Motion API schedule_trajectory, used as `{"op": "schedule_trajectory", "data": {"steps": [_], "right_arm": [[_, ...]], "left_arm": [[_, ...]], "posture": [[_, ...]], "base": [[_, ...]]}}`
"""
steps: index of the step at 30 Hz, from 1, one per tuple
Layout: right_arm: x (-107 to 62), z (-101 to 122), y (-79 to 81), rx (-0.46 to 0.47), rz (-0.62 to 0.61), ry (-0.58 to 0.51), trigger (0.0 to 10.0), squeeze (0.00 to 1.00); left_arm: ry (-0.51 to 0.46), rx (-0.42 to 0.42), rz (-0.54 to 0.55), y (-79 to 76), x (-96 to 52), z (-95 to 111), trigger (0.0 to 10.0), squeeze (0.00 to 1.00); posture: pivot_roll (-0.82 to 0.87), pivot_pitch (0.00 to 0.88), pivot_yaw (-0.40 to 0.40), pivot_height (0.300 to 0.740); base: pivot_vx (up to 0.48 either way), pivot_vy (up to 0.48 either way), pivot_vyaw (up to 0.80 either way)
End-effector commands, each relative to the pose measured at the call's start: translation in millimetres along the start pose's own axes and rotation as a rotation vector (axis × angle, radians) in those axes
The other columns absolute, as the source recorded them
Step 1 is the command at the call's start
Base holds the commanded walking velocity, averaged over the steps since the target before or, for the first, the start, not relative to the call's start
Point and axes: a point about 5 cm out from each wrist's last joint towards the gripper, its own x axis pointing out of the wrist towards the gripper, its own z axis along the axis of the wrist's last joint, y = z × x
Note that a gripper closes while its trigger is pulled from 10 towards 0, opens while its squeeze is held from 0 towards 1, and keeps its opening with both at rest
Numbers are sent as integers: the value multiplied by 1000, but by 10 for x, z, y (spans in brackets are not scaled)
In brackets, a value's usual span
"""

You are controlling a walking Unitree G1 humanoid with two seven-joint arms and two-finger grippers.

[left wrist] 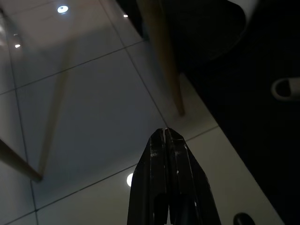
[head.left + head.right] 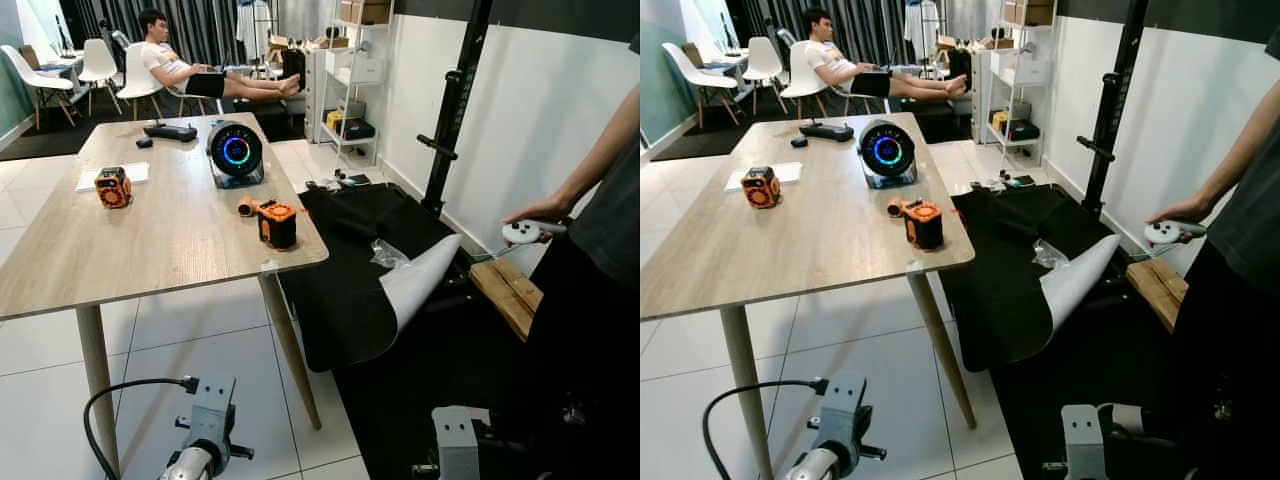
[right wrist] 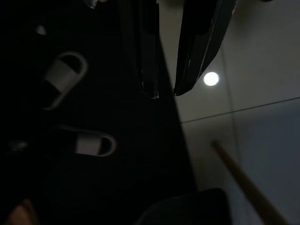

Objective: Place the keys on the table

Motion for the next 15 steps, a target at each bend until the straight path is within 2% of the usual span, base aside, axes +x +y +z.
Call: {"op": "schedule_trajectory", "data": {"steps": [1, 2, 4, 6, 7, 12, 15], "right_arm": [[-23, -84, -66, -27, -39, 39, 10000, 0], [-23, -81, -75, -35, -41, 33, 10000, 0], [-23, -80, -76, -34, -40, 32, 10000, 0], [-26, -113, -66, -5, -15, 64, 10000, 0], [-30, -129, -59, -20, 5, 73, 10000, 0], [-36, -146, -12, -20, 34, 86, 10000, 0], [-36, -136, 46, -24, 61, 82, 10000, 0]], "left_arm": [[21, 62, 52, 135, -51, -54, 10000, 0], [22, 73, 108, 197, -57, -49, 10000, 0], [22, 73, 120, 211, -59, -48, 10000, 0], [54, 24, 195, 288, -67, -74, 10000, 0], [53, 0, 204, 296, -70, -77, 10000, 0], [43, -17, 154, 204, -55, -77, 10000, 0], [47, -13, 180, 184, -46, -75, 10000, 0]], "posture": [[8, 0, -13, 740], [7, 0, -13, 740], [7, 0, -13, 740], [7, 0, -14, 740], [6, 0, -14, 740], [9, 0, -14, 740], [12, 0, -14, 740]], "base": [[0, 0, 0], [0, 0, 0], [0, 0, 0], [0, 0, 0], [0, 0, 0], [0, 0, 0], [0, 0, 0]]}}
